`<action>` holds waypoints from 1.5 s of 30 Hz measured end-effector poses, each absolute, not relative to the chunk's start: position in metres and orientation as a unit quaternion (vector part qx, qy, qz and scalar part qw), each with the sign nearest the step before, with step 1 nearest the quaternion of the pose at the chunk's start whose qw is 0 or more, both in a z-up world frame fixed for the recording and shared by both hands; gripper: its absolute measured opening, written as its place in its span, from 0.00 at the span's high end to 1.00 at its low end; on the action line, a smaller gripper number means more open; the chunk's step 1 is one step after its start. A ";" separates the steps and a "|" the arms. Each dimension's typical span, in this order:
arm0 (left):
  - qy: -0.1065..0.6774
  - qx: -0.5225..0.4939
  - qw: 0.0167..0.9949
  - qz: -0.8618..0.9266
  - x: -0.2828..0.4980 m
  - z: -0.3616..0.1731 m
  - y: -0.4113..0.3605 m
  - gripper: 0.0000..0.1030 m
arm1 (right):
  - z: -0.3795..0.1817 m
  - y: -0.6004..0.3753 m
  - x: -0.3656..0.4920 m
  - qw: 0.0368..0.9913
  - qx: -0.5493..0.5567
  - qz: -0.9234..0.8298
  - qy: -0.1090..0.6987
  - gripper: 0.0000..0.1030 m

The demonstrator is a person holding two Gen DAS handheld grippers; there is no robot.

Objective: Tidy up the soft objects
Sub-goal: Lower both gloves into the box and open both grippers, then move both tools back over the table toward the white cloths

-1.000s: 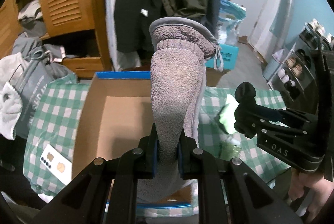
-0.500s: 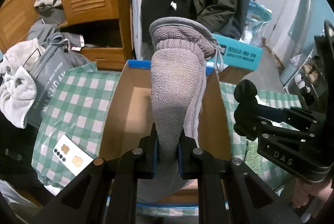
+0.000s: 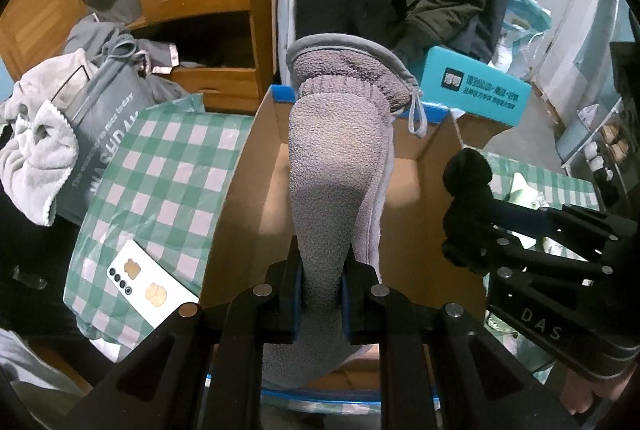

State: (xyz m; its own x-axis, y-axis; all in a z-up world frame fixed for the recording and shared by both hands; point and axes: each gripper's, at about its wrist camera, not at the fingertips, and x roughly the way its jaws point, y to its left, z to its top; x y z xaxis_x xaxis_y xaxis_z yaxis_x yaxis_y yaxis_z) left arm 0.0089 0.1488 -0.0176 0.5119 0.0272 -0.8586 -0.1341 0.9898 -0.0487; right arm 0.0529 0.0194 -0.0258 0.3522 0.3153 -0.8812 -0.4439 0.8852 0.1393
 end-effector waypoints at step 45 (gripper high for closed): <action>0.492 -0.006 0.870 0.013 0.014 -0.011 0.078 0.44 | -0.019 -0.094 0.050 0.850 -0.026 0.126 0.510 0.26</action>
State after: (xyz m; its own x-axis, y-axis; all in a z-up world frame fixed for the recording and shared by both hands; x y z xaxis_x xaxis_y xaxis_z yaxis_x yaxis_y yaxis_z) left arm 0.0140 0.0780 -0.0108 0.5154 0.0171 -0.8568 -0.0288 0.9996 0.0026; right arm 0.0499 -0.0944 -0.0190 0.4480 0.1873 -0.8742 -0.2407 0.9670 0.0838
